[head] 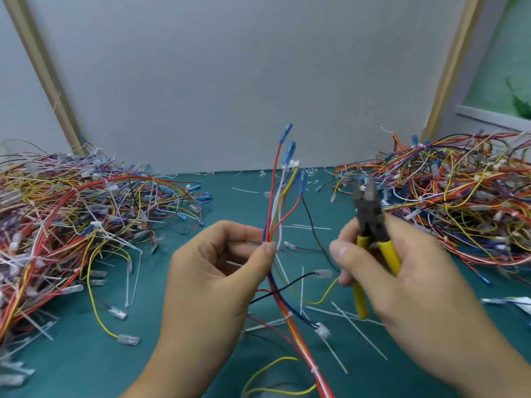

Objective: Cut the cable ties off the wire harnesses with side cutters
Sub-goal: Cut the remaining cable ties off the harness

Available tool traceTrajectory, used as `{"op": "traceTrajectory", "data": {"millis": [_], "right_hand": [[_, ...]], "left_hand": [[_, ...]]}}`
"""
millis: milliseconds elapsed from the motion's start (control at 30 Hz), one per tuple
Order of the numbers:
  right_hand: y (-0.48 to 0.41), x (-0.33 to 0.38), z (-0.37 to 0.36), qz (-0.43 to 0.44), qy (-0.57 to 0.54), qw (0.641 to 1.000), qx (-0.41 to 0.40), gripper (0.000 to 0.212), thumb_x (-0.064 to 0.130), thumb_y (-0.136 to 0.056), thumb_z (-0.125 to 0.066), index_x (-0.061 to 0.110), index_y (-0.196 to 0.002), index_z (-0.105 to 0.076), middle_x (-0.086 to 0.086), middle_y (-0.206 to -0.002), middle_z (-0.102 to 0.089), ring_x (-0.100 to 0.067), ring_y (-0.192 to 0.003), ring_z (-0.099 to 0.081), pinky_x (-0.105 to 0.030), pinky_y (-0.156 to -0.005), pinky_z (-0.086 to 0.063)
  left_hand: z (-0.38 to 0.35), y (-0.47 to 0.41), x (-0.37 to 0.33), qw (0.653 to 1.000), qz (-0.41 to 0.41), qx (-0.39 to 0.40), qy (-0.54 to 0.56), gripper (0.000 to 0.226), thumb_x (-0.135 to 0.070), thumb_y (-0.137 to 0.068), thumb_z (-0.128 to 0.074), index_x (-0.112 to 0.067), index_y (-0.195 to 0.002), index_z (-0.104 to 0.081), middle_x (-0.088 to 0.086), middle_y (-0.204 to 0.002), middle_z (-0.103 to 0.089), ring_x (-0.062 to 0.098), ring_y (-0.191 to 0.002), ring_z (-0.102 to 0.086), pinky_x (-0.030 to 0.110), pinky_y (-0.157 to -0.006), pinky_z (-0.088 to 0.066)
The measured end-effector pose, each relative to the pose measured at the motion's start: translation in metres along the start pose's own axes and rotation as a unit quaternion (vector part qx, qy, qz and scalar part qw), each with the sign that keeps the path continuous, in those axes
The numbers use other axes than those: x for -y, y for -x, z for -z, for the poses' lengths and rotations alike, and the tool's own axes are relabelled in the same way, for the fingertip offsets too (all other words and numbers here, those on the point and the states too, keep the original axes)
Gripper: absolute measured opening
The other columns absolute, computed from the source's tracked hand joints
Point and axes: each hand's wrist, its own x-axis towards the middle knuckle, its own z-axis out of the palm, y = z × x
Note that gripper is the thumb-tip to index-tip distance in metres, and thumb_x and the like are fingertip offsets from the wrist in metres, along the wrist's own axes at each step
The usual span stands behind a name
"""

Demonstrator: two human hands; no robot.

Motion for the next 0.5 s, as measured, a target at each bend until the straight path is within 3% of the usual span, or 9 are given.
{"op": "traceTrajectory", "data": {"millis": [67,133,200,267,367,433,467,500], "right_hand": [[-0.004,0.0,0.003,-0.013,-0.082,0.996,-0.016,0.024,0.045,-0.073,-0.065,0.03,-0.091,-0.067,-0.004,-0.071,-0.07,-0.016,-0.065,-0.069,-0.03,-0.065,-0.056],[-0.005,-0.001,0.003,-0.048,-0.164,0.985,0.002,0.027,0.043,-0.071,-0.071,0.03,-0.094,-0.072,-0.005,-0.074,-0.072,-0.02,-0.068,-0.072,-0.037,-0.069,-0.062],[-0.004,-0.001,0.0,-0.086,-0.216,0.972,0.024,0.029,0.044,-0.068,-0.076,0.029,-0.092,-0.074,-0.006,-0.074,-0.072,-0.024,-0.068,-0.073,-0.038,-0.067,-0.063],[-0.003,-0.003,-0.006,-0.102,-0.228,0.968,0.033,0.032,0.046,-0.065,-0.087,0.026,-0.088,-0.074,-0.009,-0.075,-0.073,-0.026,-0.068,-0.073,-0.038,-0.067,-0.063],[-0.001,-0.009,-0.013,-0.121,-0.227,0.966,0.008,0.037,0.046,-0.062,-0.08,0.017,-0.084,-0.072,-0.013,-0.072,-0.074,-0.025,-0.068,-0.073,-0.044,-0.071,-0.063],[-0.003,-0.014,-0.014,-0.134,-0.25,0.959,-0.006,0.017,0.031,-0.072,-0.078,0.019,-0.083,-0.074,-0.012,-0.073,-0.075,-0.022,-0.067,-0.072,-0.039,-0.066,-0.063],[-0.004,-0.014,-0.014,-0.14,-0.269,0.953,-0.007,0.006,0.021,-0.077,-0.077,0.021,-0.082,-0.075,-0.011,-0.075,-0.075,-0.022,-0.069,-0.072,-0.035,-0.063,-0.063],[-0.005,-0.014,-0.014,-0.14,-0.282,0.949,-0.004,0.008,0.015,-0.079,-0.076,0.022,-0.082,-0.076,-0.011,-0.077,-0.076,-0.022,-0.07,-0.073,-0.031,-0.061,-0.061]], "left_hand": [[0.001,0.001,0.001,0.992,-0.068,-0.029,-0.103,0.007,-0.021,-0.07,-0.075,-0.02,-0.073,-0.069,-0.006,-0.059,-0.067,0.001,-0.053,-0.056,0.013,-0.055,-0.043],[0.0,0.004,0.001,0.957,-0.164,-0.043,-0.235,0.006,-0.022,-0.071,-0.07,-0.024,-0.072,-0.065,-0.01,-0.06,-0.063,0.001,-0.062,-0.055,0.012,-0.061,-0.038],[-0.001,0.005,0.001,0.91,-0.263,-0.036,-0.318,0.003,-0.021,-0.074,-0.066,-0.018,-0.074,-0.065,-0.011,-0.063,-0.058,0.006,-0.065,-0.05,0.022,-0.066,-0.039],[-0.002,0.006,0.004,0.853,-0.36,-0.018,-0.376,0.01,-0.012,-0.078,-0.068,-0.011,-0.068,-0.066,-0.004,-0.061,-0.054,0.016,-0.061,-0.047,0.036,-0.061,-0.039],[-0.006,0.006,0.007,0.774,-0.446,0.016,-0.448,0.021,-0.009,-0.08,-0.07,-0.01,-0.06,-0.063,0.003,-0.057,-0.048,0.027,-0.05,-0.047,0.04,-0.051,-0.038],[-0.01,0.008,0.012,0.765,-0.457,0.057,-0.45,0.019,-0.011,-0.08,-0.072,-0.012,-0.062,-0.065,0.002,-0.058,-0.049,0.026,-0.051,-0.048,0.039,-0.05,-0.04],[-0.01,0.009,0.014,0.781,-0.444,0.077,-0.432,0.016,-0.016,-0.083,-0.071,-0.013,-0.067,-0.069,-0.001,-0.061,-0.051,0.023,-0.054,-0.049,0.037,-0.052,-0.042],[-0.008,0.009,0.016,0.81,-0.42,0.091,-0.4,0.014,-0.022,-0.085,-0.07,-0.016,-0.074,-0.072,-0.004,-0.064,-0.054,0.019,-0.058,-0.05,0.037,-0.056,-0.043]]}}
